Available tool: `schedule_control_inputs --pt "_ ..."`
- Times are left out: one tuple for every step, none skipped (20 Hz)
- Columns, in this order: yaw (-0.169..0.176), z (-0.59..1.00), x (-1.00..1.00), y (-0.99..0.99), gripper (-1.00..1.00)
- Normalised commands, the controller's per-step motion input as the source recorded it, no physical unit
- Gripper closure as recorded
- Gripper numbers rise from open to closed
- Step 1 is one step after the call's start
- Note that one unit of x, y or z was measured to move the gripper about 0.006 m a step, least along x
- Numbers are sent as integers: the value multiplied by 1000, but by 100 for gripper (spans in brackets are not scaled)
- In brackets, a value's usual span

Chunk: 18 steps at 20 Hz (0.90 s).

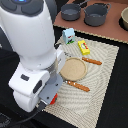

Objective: Interact with the objects in diverse but meaningful ways.

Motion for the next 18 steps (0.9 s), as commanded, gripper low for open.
schedule_control_inputs --pt "0 -74 266 -106 -100" --pt "-7 -26 357 -117 -100" --pt "-12 -26 311 -114 -100" --pt "-10 -49 309 -131 -100" --pt "-5 -49 311 -140 -100" --pt "-4 -51 294 -140 -100" --pt "-3 -74 277 -160 -100" --pt "-1 -77 254 -169 -100" --pt "-1 -86 251 -186 -100" --pt "-2 -100 214 -197 -100" --pt "0 -80 220 -229 -100" --pt "-1 -89 229 -206 -100" --pt "-2 -94 237 -209 -100" --pt "-3 -120 200 -217 100" --pt "-4 -143 174 -237 100" --pt "-5 -137 183 -237 100" --pt "-7 -154 171 -209 100" --pt "-9 -149 163 -209 100"
